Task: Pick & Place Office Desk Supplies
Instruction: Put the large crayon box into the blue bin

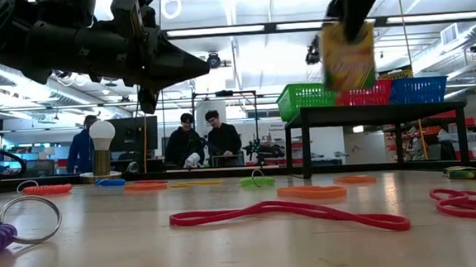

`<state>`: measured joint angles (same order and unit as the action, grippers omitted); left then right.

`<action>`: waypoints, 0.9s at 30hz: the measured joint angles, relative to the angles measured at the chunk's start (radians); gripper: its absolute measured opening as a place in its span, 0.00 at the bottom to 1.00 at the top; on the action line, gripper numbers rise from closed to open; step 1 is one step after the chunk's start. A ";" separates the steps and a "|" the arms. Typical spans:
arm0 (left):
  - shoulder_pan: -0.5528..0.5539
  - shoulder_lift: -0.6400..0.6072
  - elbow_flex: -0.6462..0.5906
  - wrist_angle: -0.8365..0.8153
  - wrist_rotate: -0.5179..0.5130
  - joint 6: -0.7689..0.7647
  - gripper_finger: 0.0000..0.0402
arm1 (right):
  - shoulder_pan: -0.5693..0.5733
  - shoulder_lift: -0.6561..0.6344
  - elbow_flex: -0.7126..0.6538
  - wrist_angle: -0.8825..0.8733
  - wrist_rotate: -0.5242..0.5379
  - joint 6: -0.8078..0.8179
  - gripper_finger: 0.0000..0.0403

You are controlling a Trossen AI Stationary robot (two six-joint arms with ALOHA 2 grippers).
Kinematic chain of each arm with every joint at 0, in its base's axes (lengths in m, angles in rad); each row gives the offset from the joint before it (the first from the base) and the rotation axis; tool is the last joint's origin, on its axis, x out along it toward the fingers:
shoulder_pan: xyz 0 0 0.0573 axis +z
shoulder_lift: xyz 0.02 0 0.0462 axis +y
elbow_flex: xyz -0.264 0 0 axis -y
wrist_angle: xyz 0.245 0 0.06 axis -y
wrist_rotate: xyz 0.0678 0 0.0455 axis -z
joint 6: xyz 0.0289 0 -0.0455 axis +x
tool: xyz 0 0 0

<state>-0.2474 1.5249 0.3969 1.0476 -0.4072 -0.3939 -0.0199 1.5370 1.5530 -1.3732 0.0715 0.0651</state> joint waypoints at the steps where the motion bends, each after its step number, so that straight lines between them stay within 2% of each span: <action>1: 0.000 0.000 0.000 0.001 0.000 0.000 0.02 | -0.026 -0.021 0.041 -0.064 0.018 -0.010 0.25; 4: 0.000 0.000 0.000 0.001 0.000 0.000 0.02 | -0.110 -0.062 0.172 -0.208 0.095 -0.025 0.24; 10: -0.001 0.000 0.000 0.002 0.000 -0.001 0.02 | -0.327 -0.141 0.345 -0.198 0.111 -0.005 0.24; 19: -0.002 0.000 0.003 0.002 0.000 -0.002 0.02 | -0.639 -0.157 0.371 -0.196 0.099 -0.083 0.24; 24: -0.002 0.000 0.003 0.002 0.000 0.003 0.02 | -0.763 -0.156 0.371 -0.198 0.072 -0.101 0.24; 27: -0.002 0.000 0.003 0.002 0.000 0.018 0.02 | -0.822 -0.156 0.371 -0.198 0.018 -0.083 0.24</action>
<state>-0.2493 1.5249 0.4004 1.0493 -0.4072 -0.3756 -0.8418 1.3811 1.9236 -1.5715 0.0896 -0.0182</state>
